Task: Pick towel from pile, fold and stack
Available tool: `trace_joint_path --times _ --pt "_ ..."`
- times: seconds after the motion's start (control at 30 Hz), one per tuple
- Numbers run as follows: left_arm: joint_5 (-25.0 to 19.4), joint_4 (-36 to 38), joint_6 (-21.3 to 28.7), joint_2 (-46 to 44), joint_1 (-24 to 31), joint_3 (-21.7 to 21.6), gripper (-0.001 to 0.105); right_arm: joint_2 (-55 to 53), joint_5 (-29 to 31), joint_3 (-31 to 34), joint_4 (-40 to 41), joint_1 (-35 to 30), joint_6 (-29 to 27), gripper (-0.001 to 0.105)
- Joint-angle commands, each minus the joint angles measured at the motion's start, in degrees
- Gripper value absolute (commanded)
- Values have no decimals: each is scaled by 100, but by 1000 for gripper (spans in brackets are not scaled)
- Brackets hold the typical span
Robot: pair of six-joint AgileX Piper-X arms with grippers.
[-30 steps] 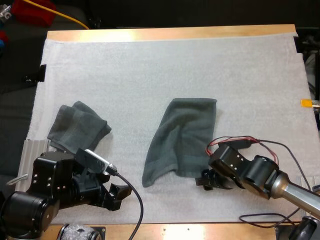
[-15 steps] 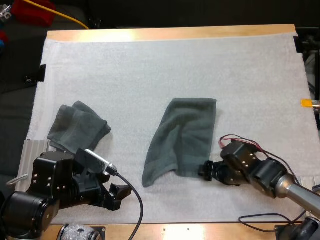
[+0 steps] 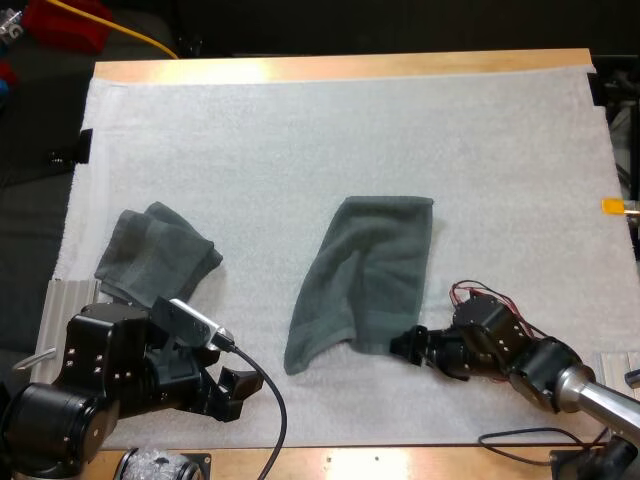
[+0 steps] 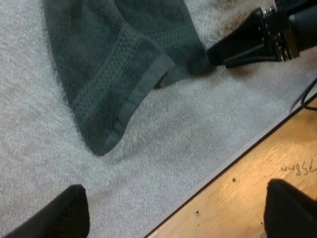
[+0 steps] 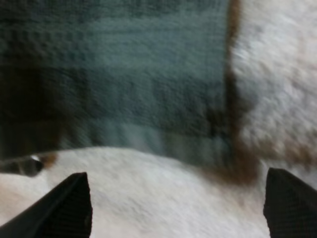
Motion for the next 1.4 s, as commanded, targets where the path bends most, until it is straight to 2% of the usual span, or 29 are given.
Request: trace_joint_path --times 0.0,0.27,0.5,0.63,0.9,0.97,1.07,1.27,1.37 --pt "38 14 36 -5 -21 -38 70 92 -81 17 -193 -32 72 70" --pt "36 76 36 -5 -21 -38 70 721 -248 17 -743 -32 632 70" --pt "36 109 36 -5 -21 -38 70 776 -87 17 -987 -32 768 66" --pt "36 109 36 -5 -21 -38 70 776 49 17 -933 -32 863 49" --pt "36 109 64 -5 -21 -38 70 776 203 33 -831 -32 935 24" --pt "36 109 64 -5 -21 -38 70 776 203 33 -831 -32 925 12" --pt "36 109 64 -5 -21 -38 70 776 203 33 -831 -32 818 0" --pt "36 109 64 -5 -21 -38 70 701 -188 33 -1047 -32 295 1" --pt "36 109 102 -5 -21 -38 70 458 -94 33 -894 -13 114 1"
